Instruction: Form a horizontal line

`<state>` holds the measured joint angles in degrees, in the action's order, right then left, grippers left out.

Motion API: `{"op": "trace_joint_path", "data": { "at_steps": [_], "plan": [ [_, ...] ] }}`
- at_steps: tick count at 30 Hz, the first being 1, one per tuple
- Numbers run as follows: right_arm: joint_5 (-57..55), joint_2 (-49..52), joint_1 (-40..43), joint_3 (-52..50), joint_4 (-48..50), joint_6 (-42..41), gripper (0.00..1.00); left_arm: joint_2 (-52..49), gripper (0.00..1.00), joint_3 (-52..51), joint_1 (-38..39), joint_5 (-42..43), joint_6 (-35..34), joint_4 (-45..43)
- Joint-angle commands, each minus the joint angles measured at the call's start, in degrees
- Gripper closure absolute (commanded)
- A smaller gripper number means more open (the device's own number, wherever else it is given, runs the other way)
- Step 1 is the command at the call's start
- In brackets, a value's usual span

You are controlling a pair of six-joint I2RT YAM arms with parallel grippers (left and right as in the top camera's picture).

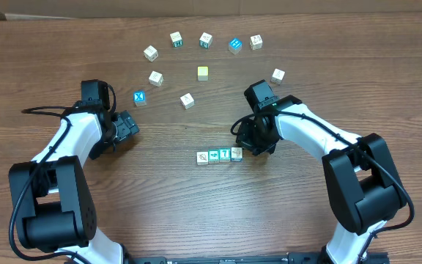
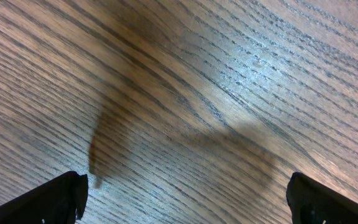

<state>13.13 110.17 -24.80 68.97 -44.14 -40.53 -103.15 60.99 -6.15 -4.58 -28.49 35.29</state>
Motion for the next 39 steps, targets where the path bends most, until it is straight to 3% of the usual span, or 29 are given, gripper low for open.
{"op": "trace_joint_path", "data": {
  "at_steps": [1,12,39],
  "plan": [
    [0.1,0.2,-0.3,-0.4,0.1,0.0,0.96,-0.7,0.0,-0.2,-0.1,-0.3,0.2,0.0],
    [2.4,0.2,-0.3,-0.4,1.3,3.3,0.96,-0.7,0.0,-0.2,-0.1,-0.3,0.2,0.0],
    [2.3,0.2,-0.3,-0.4,1.9,1.7,0.96,-0.7,0.01,-0.2,-0.1,-0.3,0.2,0.0]
  ]
}}
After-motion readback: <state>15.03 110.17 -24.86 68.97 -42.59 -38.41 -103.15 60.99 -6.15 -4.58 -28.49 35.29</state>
